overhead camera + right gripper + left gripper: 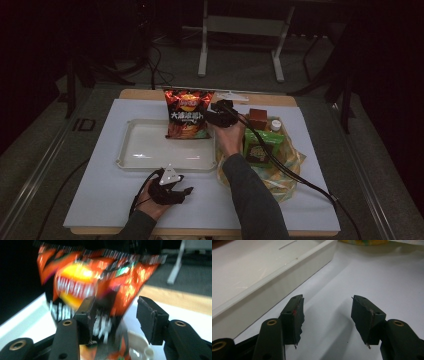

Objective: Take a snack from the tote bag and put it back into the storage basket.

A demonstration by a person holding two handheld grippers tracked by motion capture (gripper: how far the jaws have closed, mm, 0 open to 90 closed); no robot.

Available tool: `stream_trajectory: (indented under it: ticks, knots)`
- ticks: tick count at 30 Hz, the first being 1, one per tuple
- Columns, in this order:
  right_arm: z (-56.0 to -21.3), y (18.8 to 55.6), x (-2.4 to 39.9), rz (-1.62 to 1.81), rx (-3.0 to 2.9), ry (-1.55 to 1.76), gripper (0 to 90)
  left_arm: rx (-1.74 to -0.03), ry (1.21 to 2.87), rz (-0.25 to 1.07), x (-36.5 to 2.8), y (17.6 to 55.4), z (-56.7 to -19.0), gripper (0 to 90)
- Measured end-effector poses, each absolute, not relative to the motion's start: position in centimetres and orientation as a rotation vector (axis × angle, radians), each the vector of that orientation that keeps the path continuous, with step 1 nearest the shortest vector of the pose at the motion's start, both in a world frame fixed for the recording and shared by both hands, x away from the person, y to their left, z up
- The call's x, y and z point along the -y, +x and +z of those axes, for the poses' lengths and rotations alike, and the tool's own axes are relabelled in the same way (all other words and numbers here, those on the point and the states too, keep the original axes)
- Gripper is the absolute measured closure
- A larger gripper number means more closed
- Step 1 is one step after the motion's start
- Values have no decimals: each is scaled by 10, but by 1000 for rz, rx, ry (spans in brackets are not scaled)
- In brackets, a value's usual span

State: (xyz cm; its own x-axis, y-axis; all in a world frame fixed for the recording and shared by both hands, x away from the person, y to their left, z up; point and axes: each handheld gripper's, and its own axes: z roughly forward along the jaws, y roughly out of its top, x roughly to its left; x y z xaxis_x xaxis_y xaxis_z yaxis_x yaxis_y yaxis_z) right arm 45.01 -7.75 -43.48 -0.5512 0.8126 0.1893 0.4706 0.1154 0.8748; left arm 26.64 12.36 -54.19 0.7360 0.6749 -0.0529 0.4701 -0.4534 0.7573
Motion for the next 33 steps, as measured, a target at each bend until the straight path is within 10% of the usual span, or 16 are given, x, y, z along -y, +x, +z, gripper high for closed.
stream_trajectory:
  ticks: [33]
  knots:
    - [-427, 429, 78, 1372, -2187, 1219, 605, -868, 2132, 326, -123, 267, -542, 432]
